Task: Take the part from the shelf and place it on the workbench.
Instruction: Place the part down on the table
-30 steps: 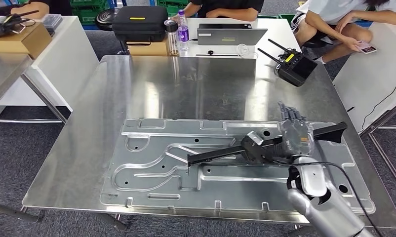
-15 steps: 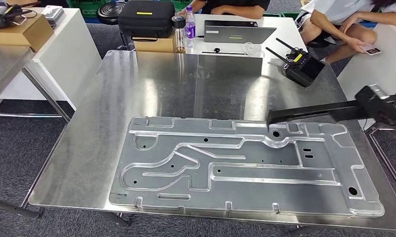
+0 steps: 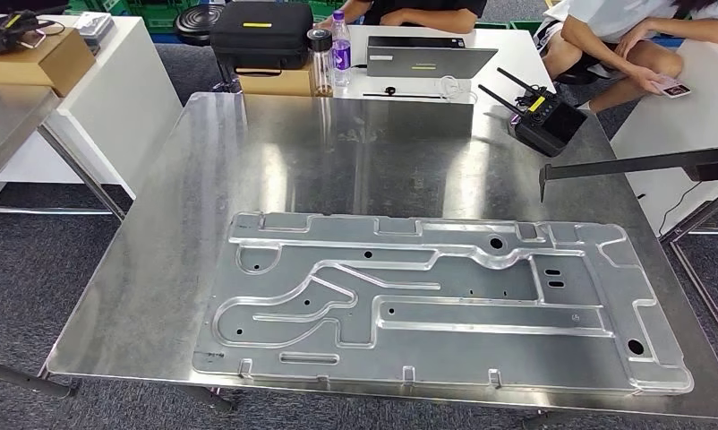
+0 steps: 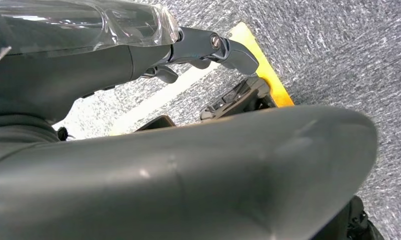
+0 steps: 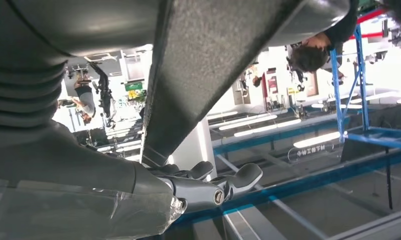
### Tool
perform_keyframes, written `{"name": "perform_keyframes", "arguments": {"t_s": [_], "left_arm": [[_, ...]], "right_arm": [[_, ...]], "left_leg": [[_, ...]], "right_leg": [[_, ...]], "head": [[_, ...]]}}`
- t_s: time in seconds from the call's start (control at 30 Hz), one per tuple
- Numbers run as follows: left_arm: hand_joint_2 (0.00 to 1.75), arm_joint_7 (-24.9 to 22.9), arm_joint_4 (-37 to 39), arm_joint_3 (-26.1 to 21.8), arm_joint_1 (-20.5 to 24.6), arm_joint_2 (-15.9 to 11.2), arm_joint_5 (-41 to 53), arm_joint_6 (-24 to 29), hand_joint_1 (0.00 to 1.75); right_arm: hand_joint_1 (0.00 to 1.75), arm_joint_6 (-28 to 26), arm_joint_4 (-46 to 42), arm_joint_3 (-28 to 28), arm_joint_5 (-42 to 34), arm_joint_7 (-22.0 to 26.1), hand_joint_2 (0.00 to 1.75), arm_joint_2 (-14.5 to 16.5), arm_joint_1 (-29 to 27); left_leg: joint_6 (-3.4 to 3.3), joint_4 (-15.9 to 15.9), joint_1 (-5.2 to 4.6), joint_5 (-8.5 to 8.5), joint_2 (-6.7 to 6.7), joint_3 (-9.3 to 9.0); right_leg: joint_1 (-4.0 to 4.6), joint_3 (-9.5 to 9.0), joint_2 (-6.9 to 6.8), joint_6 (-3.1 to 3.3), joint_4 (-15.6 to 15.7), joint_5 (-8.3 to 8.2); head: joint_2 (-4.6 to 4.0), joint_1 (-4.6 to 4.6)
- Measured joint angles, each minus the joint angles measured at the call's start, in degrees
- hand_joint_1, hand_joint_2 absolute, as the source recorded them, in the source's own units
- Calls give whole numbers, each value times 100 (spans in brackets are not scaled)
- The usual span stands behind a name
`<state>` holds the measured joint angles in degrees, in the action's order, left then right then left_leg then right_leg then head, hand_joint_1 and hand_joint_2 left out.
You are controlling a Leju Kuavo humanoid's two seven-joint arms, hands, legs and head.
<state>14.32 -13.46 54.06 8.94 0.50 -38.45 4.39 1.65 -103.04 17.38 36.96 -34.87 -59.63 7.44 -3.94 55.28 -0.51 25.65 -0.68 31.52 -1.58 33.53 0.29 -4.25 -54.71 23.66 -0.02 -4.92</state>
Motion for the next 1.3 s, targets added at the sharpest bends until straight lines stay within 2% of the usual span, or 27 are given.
{"name": "perform_keyframes", "arguments": {"t_s": [0.17, 0.37, 0.63, 0.73, 0.8, 0.97, 1.03, 1.1, 1.13, 1.23, 1.3], "left_arm": [[0, 11, 0, 0, 2, 0, 1, 134, 0], [0, 7, 0, -1, 19, 0, 9, 121, 0], [0, -11, 0, 1, 149, 0, 7, 46, 0], [0, -37, 0, -1, 183, 0, 7, 15, 0], [0, -45, 0, -1, 190, -1, 7, -12, 0], [0, -50, 0, -1, 188, -16, -10, -38, 0], [0, -50, 0, -1, 186, -28, -11, -42, 0], [0, -49, 0, -1, 180, -44, -10, -47, 0], [0, -48, 0, -2, 178, -52, -9, -49, 0], [0, -46, 0, -3, 176, -72, -5, -45, 0], [0, -46, 0, -4, 168, -81, -2, -39, 0]], "right_arm": [[0, -305, -39, 143, -75, 223, 0, 205, -298], [0, -563, 9, -189, -7, 457, 0, 634, -363], [0, -773, 290, -1309, 134, 774, 0, 1210, 372], [0, -728, 368, -1783, -66, 803, 0, 1394, 736], [0, -459, 409, -2100, -586, 699, 0, 1486, 986], [0, 1454, 516, -3051, -3182, 6, 0, 1511, 1755], [0, 1746, 579, -3467, -3947, -23, 0, 1461, 2074], [0, 1630, 677, -3902, -4806, -29, 0, 1344, 2441], [0, 1388, 720, -4156, -5375, -31, 0, 1251, 2625], [0, 230, 796, -4998, -7166, -32, 0, 886, 3056], [0, -268, 819, -5417, -7758, -32, 0, 643, 3154]], "left_leg": [[5, -3, 9, -1, -1, 1], [8, -7, 13, -2, 0, 3], [17, -9, 18, -9, 0, 4], [19, -9, 21, -11, -2, 4], [20, -10, 22, -12, -4, 5], [24, -10, 22, -15, -5, 8], [27, -9, 22, -17, -12, 9], [30, -9, 22, -19, -18, 10], [30, -10, 22, -19, -20, 11], [30, -9, 23, -19, -25, 8], [30, -9, 23, -19, -32, 8]], "right_leg": [[7, -2, 0, 4, 0, 3], [11, -1, 0, 4, -1, 3], [15, 0, 0, 5, -7, 1], [17, 0, -3, 6, -9, 1], [19, -1, -5, 6, -9, 1], [18, 5, -6, 8, -11, 0], [19, 5, -15, 9, -11, 0], [19, 6, -23, 9, -11, 0], [20, 5, -24, 9, -11, 0], [21, 3, -29, 9, -9, 2], [22, 0, -34, 10, -8, 3]], "head": [[0, 0], [0, 0], [0, 0], [0, 0], [0, 0], [0, -1], [0, 0], [0, -1], [0, -1], [0, -1], [0, 0]]}}
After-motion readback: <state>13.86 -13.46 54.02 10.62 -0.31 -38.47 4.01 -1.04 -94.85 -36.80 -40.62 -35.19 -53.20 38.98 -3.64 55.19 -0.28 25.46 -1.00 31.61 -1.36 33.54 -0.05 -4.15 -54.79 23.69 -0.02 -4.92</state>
